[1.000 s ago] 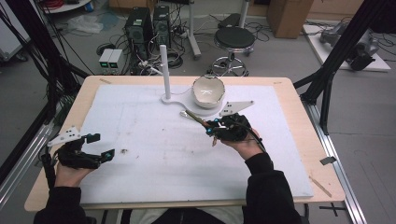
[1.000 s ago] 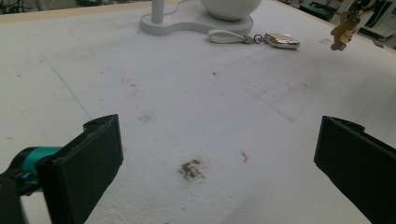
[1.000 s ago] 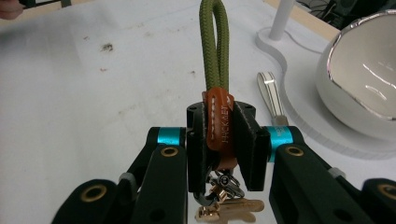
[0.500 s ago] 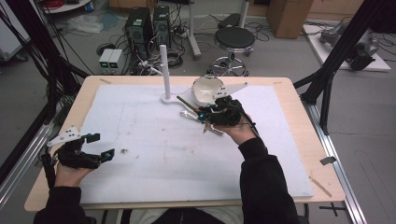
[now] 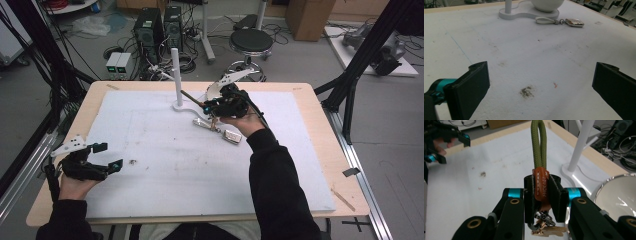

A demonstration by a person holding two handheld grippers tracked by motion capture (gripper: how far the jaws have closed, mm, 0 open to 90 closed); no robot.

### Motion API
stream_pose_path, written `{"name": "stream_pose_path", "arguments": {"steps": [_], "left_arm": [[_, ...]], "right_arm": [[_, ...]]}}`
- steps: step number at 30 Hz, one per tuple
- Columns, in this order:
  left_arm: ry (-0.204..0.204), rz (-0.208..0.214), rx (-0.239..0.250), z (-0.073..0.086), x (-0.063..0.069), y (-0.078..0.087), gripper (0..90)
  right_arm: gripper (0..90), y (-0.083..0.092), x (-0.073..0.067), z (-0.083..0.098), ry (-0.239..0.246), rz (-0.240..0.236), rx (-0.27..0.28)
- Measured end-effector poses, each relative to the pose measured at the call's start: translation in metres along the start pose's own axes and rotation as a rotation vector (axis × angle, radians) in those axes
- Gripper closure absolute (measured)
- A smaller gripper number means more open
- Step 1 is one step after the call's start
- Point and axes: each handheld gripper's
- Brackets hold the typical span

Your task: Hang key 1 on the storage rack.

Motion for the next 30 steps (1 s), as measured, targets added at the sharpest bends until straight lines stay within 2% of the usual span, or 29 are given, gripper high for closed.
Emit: {"name": "stream_pose_path", "arguments": {"steps": [5, 13, 21, 25, 30], "left_arm": [[0.002, -0.001, 0.005, 0.000, 0.000, 0.001, 1.7], [0.001, 0.002, 0.005, 0.000, -0.001, 0.001, 1.7], [0.001, 0.005, 0.009, 0.000, -0.001, 0.001, 1.7], [0.000, 0.004, 0.007, 0.000, -0.001, 0.002, 1.7], [0.002, 0.003, 0.010, 0.001, -0.001, 0.003, 1.7]], "right_arm": [[75.6, -0.009, 0.003, -0.017, 0.013, -0.012, -0.017], [75.6, -0.029, 0.010, -0.035, -0.004, -0.018, -0.033], [75.6, -0.043, 0.019, -0.046, -0.067, -0.023, -0.026], [75.7, -0.048, 0.027, -0.050, -0.131, -0.046, -0.004], [75.6, -0.055, 0.036, -0.049, -0.200, -0.059, -0.020]]}}
Point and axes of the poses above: each handheld gripper's, and its own axes: y roughly backward along the jaws, z roughly out of its underside, x roughly to its right, and after that the axes turned 10 degrees about z, right-handed
